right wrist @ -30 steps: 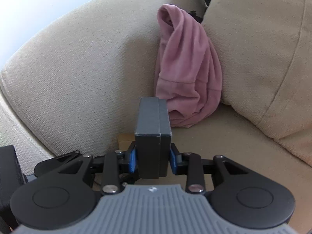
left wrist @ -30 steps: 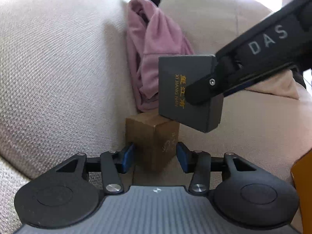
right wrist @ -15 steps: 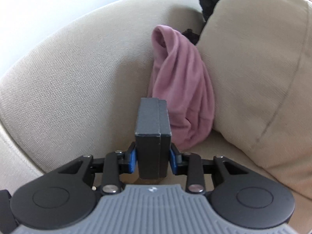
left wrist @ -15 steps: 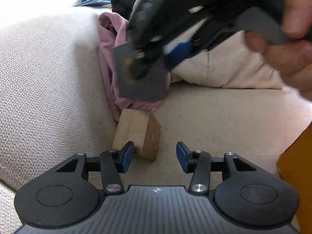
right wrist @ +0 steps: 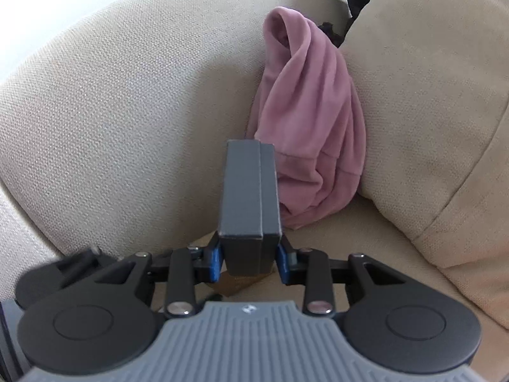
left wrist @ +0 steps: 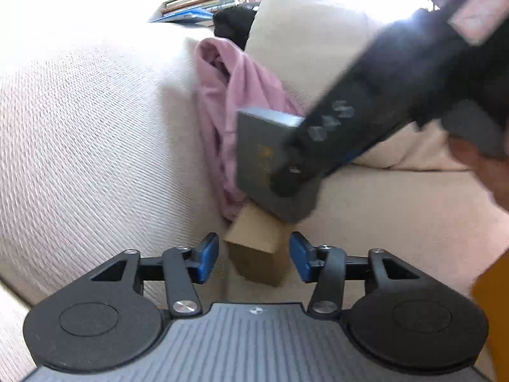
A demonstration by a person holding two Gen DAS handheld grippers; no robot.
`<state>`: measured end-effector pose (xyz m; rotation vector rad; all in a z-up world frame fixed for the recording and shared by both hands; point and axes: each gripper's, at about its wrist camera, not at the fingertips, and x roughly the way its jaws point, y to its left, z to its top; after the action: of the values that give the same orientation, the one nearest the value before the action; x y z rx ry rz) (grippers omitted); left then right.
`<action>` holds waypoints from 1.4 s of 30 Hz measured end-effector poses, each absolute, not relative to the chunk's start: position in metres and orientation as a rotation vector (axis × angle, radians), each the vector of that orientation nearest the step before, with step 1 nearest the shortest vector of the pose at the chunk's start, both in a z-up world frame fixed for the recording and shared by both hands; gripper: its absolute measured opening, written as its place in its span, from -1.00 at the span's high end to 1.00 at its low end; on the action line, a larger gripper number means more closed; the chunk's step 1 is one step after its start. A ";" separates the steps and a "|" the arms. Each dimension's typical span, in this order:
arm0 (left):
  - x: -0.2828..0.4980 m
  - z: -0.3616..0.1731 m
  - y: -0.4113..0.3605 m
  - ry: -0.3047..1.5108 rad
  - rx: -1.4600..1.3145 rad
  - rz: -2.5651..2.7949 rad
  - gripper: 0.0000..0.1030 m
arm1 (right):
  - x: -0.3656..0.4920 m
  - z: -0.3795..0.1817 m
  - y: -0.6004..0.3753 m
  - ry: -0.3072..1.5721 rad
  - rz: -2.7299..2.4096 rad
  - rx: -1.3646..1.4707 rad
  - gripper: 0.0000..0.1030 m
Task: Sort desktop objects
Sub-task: 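Hold the black box above the brown box with the right tool while the left tool holds it, then carry the black box and brown box with both tools over the orange-rimmed box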
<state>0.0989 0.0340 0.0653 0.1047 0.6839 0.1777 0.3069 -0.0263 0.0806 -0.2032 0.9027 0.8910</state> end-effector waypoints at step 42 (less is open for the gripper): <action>0.031 0.168 -0.027 0.652 -0.120 0.070 -0.07 | 0.165 0.165 -0.217 0.829 0.772 -0.032 0.31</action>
<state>0.0314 -0.0269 0.1680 -0.1205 0.6522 0.0696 0.1650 -0.2170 0.1651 -0.0321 0.8295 0.7715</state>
